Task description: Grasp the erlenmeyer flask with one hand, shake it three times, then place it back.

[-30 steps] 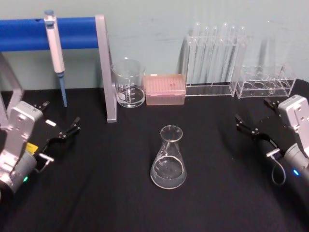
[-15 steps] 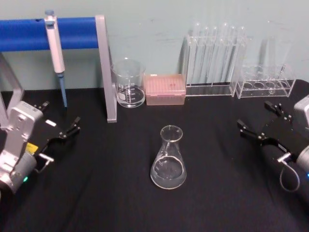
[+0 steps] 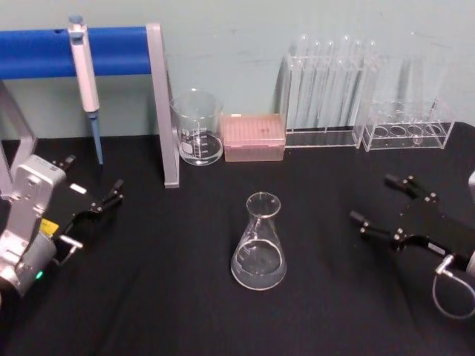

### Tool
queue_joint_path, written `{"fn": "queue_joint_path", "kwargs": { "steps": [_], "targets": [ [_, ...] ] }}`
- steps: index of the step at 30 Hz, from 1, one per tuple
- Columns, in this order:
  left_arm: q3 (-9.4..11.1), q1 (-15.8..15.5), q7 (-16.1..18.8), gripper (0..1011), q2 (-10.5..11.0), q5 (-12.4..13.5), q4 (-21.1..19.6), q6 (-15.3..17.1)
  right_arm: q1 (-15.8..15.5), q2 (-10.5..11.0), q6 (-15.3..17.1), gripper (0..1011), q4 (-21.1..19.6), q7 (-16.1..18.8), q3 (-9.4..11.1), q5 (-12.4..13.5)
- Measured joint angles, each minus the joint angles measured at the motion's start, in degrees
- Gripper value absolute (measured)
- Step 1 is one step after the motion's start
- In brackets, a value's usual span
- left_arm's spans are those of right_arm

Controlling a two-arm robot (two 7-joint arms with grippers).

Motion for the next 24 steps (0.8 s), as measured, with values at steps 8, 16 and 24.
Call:
{"fn": "queue_joint_path", "kwargs": {
  "steps": [8,16,24],
  "targets": [
    [0.00,0.00,0.00,1001,0.00,0.00,0.00,0.00,2.19,-0.45,-2.40,1003,1.26,8.65,-1.50,1.15],
    [0.00,0.00,0.00,1001,0.00,0.00,0.00,0.00,6.03,-3.17,-3.71,1003,4.52,16.17,-3.30,2.24],
    [0.00,0.00,0.00,1001,0.00,0.00,0.00,0.00,10.27,-6.53,-3.82,1003,9.11,21.45,-5.73,4.24]
  ]
}}
